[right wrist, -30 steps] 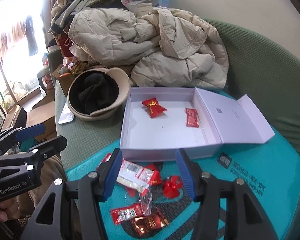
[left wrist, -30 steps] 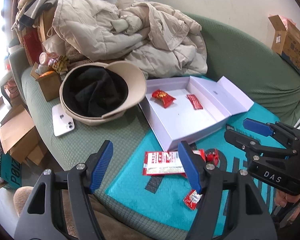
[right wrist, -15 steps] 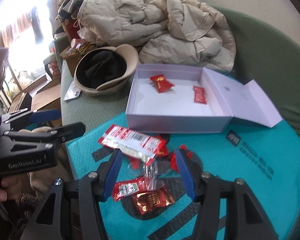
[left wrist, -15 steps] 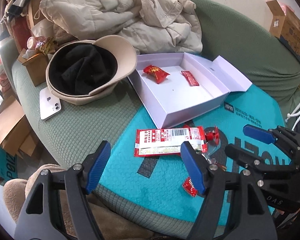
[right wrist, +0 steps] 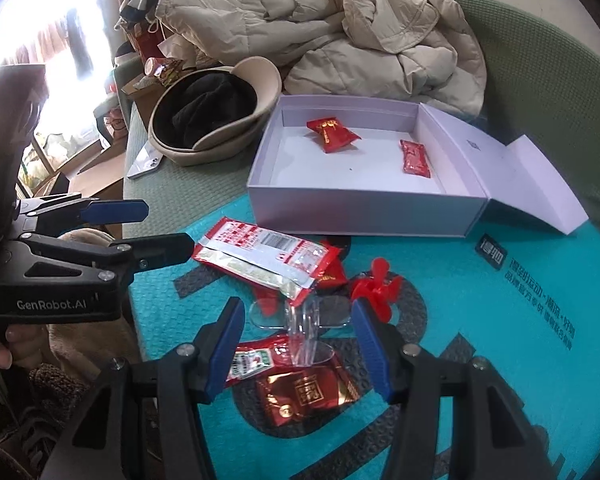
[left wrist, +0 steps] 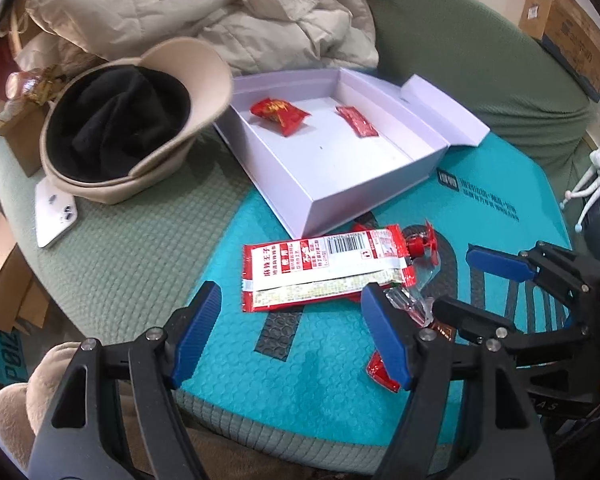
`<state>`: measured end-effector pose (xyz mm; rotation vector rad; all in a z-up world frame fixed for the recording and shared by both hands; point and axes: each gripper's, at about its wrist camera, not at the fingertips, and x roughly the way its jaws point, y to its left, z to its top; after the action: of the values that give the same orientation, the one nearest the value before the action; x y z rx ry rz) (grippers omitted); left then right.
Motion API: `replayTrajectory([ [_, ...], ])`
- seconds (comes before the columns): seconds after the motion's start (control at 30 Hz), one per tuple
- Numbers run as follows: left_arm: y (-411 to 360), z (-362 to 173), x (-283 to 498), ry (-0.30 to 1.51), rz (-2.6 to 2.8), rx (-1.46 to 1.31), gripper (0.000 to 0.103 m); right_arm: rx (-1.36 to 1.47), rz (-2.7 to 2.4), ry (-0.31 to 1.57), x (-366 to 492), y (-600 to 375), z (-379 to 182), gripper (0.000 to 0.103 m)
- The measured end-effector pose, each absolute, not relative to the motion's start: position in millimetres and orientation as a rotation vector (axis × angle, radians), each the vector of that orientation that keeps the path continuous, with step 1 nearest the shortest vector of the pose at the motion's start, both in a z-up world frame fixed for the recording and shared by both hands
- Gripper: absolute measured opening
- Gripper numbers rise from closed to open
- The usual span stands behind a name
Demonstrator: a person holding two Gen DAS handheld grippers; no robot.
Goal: Organize objects
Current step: 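Withdraw both grippers from the box back toward the snack pile, then grasp the long red-and-white snack bar with the left gripper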
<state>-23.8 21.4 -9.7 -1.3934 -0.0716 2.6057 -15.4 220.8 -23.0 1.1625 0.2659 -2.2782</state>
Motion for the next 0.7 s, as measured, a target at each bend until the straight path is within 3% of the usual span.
replayTrajectory([
  [0.7, 31, -43, -62, -0.128, 2.487, -1.474, 0.072, 1.285, -2.33, 0.117, -68, 244, -61, 0.057],
])
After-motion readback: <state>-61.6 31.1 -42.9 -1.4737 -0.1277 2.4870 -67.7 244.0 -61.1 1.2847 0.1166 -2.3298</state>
